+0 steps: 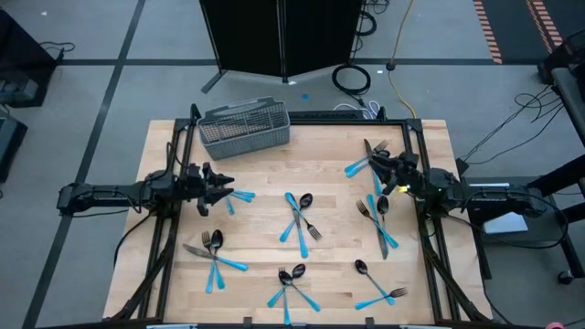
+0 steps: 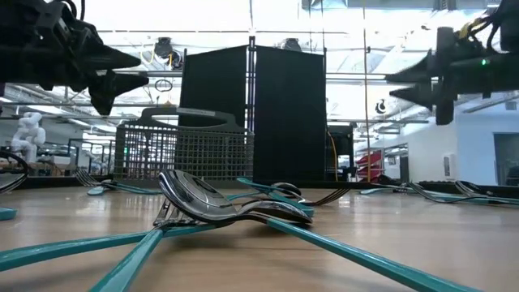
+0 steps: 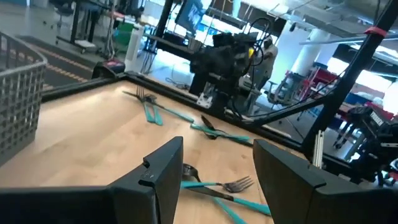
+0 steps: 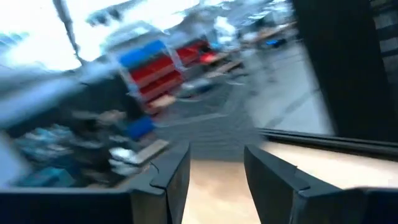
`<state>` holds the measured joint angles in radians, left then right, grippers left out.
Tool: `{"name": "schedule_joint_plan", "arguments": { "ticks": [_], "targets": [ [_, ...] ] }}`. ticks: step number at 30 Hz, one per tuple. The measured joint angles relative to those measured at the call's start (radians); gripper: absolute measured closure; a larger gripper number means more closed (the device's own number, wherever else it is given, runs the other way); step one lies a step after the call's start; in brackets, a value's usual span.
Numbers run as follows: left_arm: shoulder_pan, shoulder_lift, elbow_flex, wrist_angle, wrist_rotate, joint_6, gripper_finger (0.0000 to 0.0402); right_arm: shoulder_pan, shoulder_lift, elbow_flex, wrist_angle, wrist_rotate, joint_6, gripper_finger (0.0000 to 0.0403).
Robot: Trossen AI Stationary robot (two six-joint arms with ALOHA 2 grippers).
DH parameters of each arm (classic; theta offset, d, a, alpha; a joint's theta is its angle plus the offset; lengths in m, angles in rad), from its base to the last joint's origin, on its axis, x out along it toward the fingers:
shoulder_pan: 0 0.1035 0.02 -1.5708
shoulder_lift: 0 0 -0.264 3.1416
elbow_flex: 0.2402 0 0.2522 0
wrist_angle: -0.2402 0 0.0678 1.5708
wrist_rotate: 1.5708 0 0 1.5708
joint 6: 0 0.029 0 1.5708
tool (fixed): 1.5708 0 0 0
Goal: Sort silverware
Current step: Put the blue knife into the silverware basket
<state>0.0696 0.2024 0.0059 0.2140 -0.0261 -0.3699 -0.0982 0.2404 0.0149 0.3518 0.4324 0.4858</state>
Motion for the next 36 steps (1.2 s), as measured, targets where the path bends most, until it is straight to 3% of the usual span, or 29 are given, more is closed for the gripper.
{"name": "schedule_joint_plan", "arguments": {
  "ticks": [5,9,12,18,22,26,32,36],
  "targets": [
    [0.000,0.001,0.000,-0.020,0.009,-0.017,0.0210,0.009,0.044,0.000,0.072,-0.169,0.102,0.0259],
    [0.000,0.024,0.007,0.021,0.151,-0.004,0.0210,0.060,0.142,0.000,0.186,-0.177,0.113,0.0259],
    [-0.007,0.086,0.045,0.019,0.173,0.040,0.0210,0.099,0.249,0.000,0.318,-0.174,0.091,0.0259],
    [-0.020,0.316,0.176,0.023,0.177,0.187,0.0210,0.150,0.479,0.001,0.569,-0.175,0.050,0.0259],
    [-0.020,0.491,0.283,0.018,0.199,0.271,0.0210,0.169,0.588,0.029,0.580,-0.177,0.019,0.0259],
    [-0.019,0.653,0.403,0.006,0.290,0.306,0.0210,0.191,0.682,0.066,0.579,-0.178,-0.043,0.0259],
    [-0.050,0.820,0.619,-0.222,0.342,0.327,0.0210,0.198,0.770,0.116,0.580,-0.218,-0.070,0.0259],
    [-0.180,0.900,0.749,-0.432,0.209,0.328,0.0210,0.196,0.802,0.138,0.577,-0.193,-0.080,0.0259]
  ]
}}
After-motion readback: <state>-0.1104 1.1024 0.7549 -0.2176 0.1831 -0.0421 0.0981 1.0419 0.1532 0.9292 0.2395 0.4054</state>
